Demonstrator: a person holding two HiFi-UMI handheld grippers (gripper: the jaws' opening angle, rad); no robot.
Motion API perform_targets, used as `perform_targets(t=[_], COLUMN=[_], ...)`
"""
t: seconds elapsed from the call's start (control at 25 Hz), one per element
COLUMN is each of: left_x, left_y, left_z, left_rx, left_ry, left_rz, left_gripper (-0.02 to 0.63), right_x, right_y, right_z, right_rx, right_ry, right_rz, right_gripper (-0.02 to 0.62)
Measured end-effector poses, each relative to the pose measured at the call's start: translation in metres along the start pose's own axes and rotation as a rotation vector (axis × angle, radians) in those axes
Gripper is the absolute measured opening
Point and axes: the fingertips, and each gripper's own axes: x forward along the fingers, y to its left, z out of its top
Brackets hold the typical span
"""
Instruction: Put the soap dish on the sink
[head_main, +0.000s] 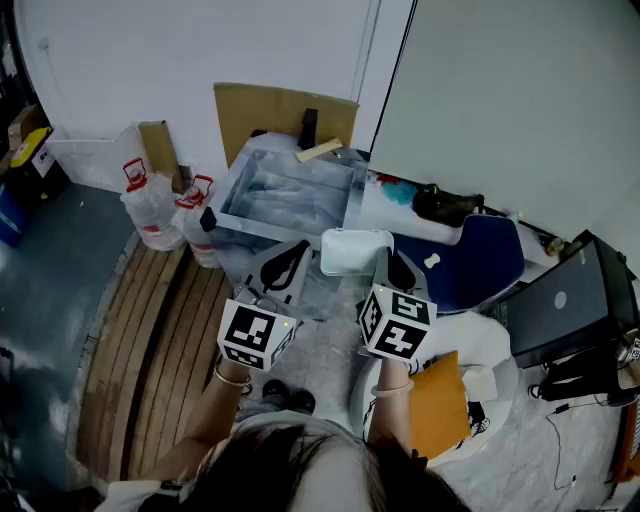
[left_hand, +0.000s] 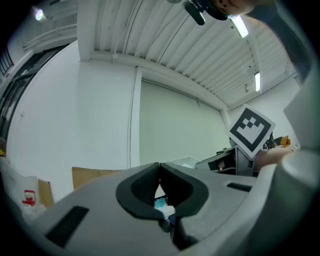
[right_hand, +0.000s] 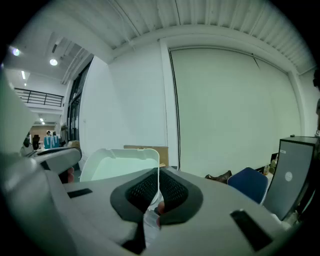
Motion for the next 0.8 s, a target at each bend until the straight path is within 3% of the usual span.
perform_targets(t=[0.48, 0.8], left_x=[0.014, 0.041], left_y=[-0.011, -0.001], left_z=[-0.005, -0.015], left_rx=[-0.001, 0.004], left_ry=[0.019, 0.025], left_rz=[0.031, 0.010], left_gripper=[0.009, 0.009], right_x=[0.009, 0.039], right_y=[-0.018, -0.023], right_z=[0.003, 0.004], right_rx=[0.000, -0.003], right_ry=[-0.027, -0.018], right_rz=[0.033, 0.031], right_gripper=[0.028, 0.026])
